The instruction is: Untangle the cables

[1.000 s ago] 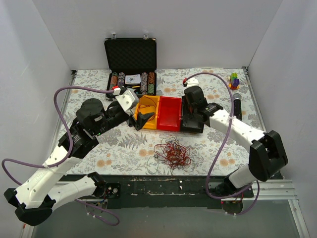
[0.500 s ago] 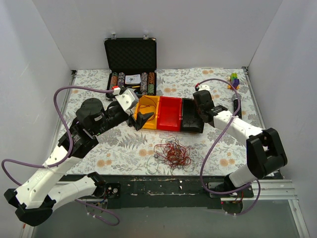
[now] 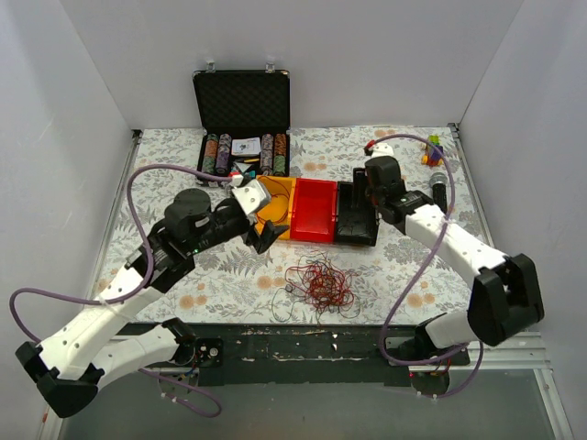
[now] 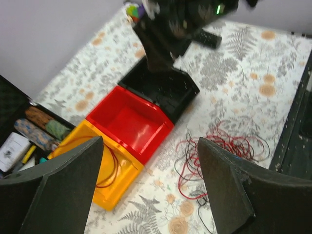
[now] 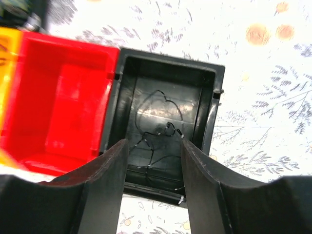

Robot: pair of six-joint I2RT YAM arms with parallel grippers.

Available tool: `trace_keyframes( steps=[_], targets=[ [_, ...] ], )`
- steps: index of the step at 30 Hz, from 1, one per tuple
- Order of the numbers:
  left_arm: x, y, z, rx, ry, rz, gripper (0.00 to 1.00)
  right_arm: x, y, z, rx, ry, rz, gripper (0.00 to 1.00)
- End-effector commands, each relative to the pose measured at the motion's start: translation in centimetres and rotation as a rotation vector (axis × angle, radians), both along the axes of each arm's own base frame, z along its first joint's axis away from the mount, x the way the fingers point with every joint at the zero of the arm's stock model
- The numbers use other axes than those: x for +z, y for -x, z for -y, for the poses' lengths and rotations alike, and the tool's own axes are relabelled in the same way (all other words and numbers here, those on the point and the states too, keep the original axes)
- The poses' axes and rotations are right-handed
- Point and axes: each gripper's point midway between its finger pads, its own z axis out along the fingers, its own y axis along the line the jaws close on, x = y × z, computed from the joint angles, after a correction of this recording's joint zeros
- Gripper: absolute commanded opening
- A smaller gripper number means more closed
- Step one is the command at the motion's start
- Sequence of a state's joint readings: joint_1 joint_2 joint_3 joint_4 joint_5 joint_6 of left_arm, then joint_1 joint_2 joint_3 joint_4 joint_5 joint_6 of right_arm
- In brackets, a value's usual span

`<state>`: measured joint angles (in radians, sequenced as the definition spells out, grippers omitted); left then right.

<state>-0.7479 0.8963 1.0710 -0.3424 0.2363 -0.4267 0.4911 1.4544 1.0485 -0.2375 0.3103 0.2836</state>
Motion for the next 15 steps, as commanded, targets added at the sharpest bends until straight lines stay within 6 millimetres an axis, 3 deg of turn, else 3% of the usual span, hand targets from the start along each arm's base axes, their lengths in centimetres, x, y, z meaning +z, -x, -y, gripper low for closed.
trace_keyframes(
  steps=[1,6,11,15],
  targets=[
    [-5.8,0.5,1.2,-0.077,-0.080,-0.098,0.79,6.0,1.0,0.0,0.012,-0.118,0.153,0.59],
    [-11.9,-0.5,3.2,-0.099,-0.105,-0.213,0.81,5.8,3.9,0.9,0.017,-0.163,0.154,0.62],
    [-17.1,-2.2,6.4,-0.118,-0.123,-0.383,0.80,5.6,6.5,1.4,0.035,-0.221,0.175,0.62],
    [-19.5,-3.1,7.9,-0.128,-0.156,-0.395,0.80,5.2,8.4,0.6,0.134,-0.261,0.198,0.61]
  ],
)
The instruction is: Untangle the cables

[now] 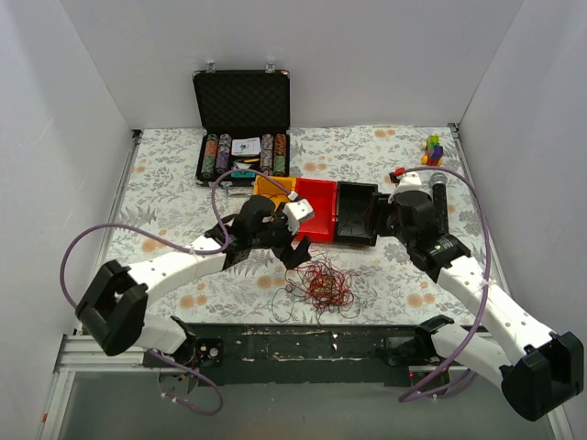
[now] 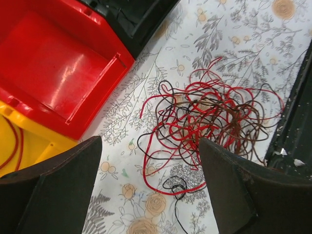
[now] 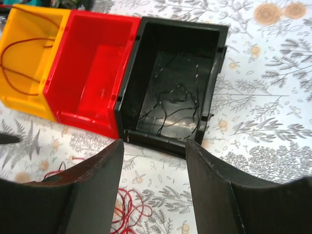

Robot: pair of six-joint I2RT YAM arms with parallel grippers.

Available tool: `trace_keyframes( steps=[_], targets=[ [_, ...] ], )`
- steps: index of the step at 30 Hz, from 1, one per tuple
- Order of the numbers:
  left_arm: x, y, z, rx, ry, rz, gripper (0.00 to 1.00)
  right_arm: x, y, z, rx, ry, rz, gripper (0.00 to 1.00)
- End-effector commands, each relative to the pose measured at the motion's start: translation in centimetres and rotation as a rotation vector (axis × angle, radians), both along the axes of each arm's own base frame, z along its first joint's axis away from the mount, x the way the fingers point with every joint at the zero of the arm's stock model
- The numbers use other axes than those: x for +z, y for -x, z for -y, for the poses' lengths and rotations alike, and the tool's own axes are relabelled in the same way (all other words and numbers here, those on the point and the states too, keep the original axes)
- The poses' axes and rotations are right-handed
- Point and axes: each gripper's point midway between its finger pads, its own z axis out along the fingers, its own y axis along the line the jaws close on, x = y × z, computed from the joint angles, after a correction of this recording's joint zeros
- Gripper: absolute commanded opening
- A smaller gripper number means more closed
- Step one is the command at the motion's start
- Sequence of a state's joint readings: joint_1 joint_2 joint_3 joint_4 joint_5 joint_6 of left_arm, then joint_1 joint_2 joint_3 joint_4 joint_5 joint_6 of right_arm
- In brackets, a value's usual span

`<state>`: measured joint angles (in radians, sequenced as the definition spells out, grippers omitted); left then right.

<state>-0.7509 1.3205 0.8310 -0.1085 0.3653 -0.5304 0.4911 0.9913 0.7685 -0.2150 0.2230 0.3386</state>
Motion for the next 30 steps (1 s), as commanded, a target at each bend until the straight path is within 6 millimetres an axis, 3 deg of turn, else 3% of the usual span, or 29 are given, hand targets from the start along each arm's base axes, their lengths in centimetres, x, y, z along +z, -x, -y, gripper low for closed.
trace_keyframes(
  steps=[1,5,9,15,24,30],
  targets=[
    [1.2,-1.3,2.2,-0.013,0.065,0.033,0.80,1.1,1.6,-1.9,0.142,-0.084,0.071,0.62],
    [1.1,-1.2,0.9,0.030,0.042,0.057,0.81,-1.1,3.7,-5.4,0.379,-0.110,0.007,0.62],
    [0.9,-0.3,-0.8,0.072,0.035,0.048,0.82,-4.4,5.7,-7.4,0.465,-0.083,-0.086,0.62],
    [1.6,0.4,-2.1,0.093,0.035,0.051,0.82,-5.8,7.6,-10.2,0.580,0.025,-0.036,0.64],
    [3.6,1.3,-2.9,0.121,0.089,0.018,0.84,-7.9,5.8,-9.9,0.486,0.338,-0.021,0.62],
    [4.4,1.8,-3.1,0.120,0.101,0.004,0.84,-7.1,4.6,-10.6,0.471,0.370,0.036,0.61]
  ],
)
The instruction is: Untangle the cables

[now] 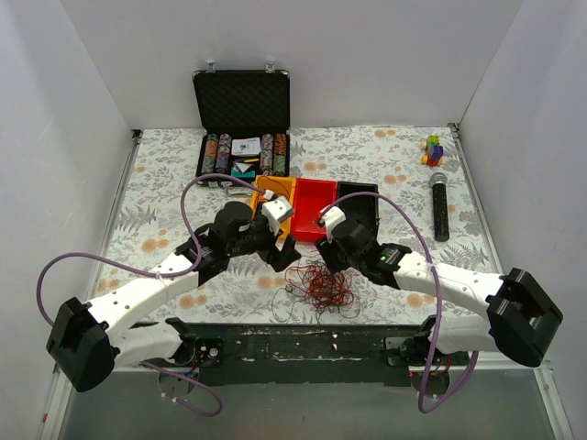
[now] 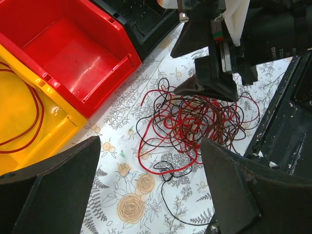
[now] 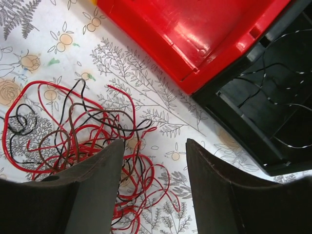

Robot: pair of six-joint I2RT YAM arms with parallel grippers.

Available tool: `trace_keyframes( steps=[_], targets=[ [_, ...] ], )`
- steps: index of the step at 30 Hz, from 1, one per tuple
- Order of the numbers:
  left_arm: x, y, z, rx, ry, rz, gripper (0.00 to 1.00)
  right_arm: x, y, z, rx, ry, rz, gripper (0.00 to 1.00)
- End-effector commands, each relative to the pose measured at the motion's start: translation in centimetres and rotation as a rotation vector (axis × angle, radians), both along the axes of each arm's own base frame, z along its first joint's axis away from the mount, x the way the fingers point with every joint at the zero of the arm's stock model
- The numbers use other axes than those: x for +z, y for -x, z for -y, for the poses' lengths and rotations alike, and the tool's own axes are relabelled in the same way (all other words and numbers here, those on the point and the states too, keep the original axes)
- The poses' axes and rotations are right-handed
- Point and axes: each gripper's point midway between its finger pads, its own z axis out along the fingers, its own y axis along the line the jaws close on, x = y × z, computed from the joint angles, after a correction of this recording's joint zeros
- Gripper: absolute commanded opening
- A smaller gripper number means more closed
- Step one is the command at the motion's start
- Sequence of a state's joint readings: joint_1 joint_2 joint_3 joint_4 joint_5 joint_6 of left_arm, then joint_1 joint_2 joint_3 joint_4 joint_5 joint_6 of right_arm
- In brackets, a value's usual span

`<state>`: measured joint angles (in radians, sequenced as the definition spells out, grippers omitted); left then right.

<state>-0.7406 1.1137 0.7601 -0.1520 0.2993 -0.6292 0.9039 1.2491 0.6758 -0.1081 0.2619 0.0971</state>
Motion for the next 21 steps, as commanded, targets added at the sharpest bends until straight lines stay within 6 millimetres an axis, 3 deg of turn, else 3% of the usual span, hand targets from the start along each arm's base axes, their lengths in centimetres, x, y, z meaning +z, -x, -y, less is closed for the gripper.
trace_keyframes(
  steps=[1,8,21],
  targets=[
    [1.2,0.4,-0.5,0.009,0.023,-0.005,0.84,3.0,-2.2,-1.1,-0.011,-0.013,0.125,0.61],
    [1.1,0.4,-0.9,0.017,0.015,0.012,0.84,3.1,-1.4,-3.1,0.104,0.006,0.150,0.60],
    [1.6,0.4,-2.3,0.080,0.013,-0.022,0.83,1.8,-2.0,-4.8,0.147,0.101,0.182,0.58]
  ],
)
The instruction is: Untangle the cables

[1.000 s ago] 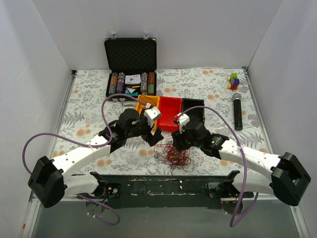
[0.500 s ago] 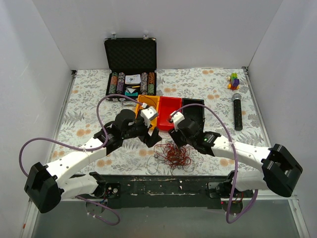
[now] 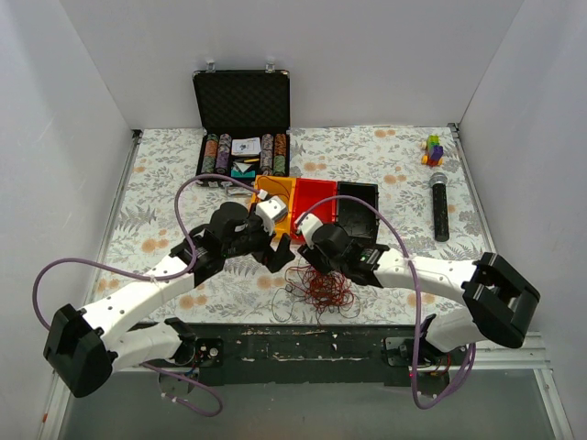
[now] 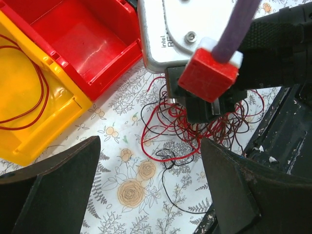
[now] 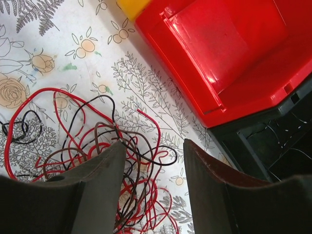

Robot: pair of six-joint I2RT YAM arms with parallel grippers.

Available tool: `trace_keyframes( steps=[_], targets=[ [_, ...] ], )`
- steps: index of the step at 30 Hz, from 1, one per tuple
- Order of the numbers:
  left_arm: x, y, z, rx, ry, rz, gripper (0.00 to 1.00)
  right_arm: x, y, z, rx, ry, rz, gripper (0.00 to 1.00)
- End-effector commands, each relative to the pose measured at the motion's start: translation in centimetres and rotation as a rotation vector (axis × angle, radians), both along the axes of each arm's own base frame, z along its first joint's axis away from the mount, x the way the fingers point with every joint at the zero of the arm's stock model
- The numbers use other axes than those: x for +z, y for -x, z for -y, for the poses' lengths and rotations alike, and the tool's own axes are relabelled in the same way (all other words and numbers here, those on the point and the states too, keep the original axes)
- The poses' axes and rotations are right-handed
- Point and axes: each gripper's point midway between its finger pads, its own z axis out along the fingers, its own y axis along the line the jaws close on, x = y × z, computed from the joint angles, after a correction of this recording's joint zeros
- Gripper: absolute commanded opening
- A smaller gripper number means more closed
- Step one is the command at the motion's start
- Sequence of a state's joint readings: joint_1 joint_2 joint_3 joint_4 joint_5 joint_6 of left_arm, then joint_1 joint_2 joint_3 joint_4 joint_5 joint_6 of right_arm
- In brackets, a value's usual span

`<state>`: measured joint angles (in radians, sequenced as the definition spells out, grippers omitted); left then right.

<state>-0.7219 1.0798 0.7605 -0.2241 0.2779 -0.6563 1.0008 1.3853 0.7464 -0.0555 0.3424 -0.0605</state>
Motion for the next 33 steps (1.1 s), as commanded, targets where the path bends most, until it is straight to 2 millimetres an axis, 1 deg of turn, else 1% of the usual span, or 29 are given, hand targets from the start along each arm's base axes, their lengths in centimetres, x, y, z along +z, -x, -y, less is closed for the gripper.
trace_keyframes(
  steps=[1,3,5,10,13,15,17,20,22,23,27,29,33],
  targets=[
    [1.8,0.2,-1.2,0.043,0.030,0.024,0.83,2.3,-1.6,-2.0,0.018,-0.036,0.073,0.57],
    [1.4,0.7,-1.9,0.055,0.027,0.024,0.83,2.3,-1.5,-2.5,0.034,-0.037,0.068,0.53],
    [0.8,1.1,-2.3,0.062,0.019,0.016,0.83,2.7,-1.6,-2.9,0.047,-0.045,0.070,0.46],
    [0.5,1.2,-3.0,0.084,0.008,0.025,0.83,3.1,-1.4,-3.3,0.055,-0.060,0.060,0.17],
    [0.6,1.2,-3.2,0.085,0.003,0.036,0.82,3.3,-1.3,-3.2,0.053,-0.063,0.053,0.10],
    [0.6,1.1,-3.3,0.089,0.001,0.038,0.82,4.0,-1.2,-3.3,0.049,-0.081,0.051,0.05],
    [0.7,1.1,-3.3,0.096,0.005,0.037,0.83,5.3,-1.1,-3.3,0.047,-0.112,0.062,0.02],
    [0.8,1.1,-3.3,0.096,0.008,0.040,0.83,8.0,-1.1,-3.6,0.040,-0.171,0.089,0.01],
    [1.0,1.0,-3.5,0.104,0.011,0.045,0.82,10.4,-1.1,-3.6,0.034,-0.220,0.115,0.01],
    [1.1,1.0,-3.5,0.106,0.013,0.047,0.83,11.8,-1.2,-3.7,0.032,-0.247,0.134,0.01],
    [1.6,1.0,-3.4,0.105,0.025,0.054,0.83,18.6,-1.5,-3.6,0.018,-0.355,0.220,0.01],
    [1.9,1.2,-3.3,0.096,0.034,0.054,0.83,21.4,-1.5,-3.4,0.013,-0.395,0.254,0.01],
    [2.3,1.2,-3.1,0.088,0.040,0.059,0.83,26.1,-1.4,-2.8,0.004,-0.467,0.306,0.01]
  ],
)
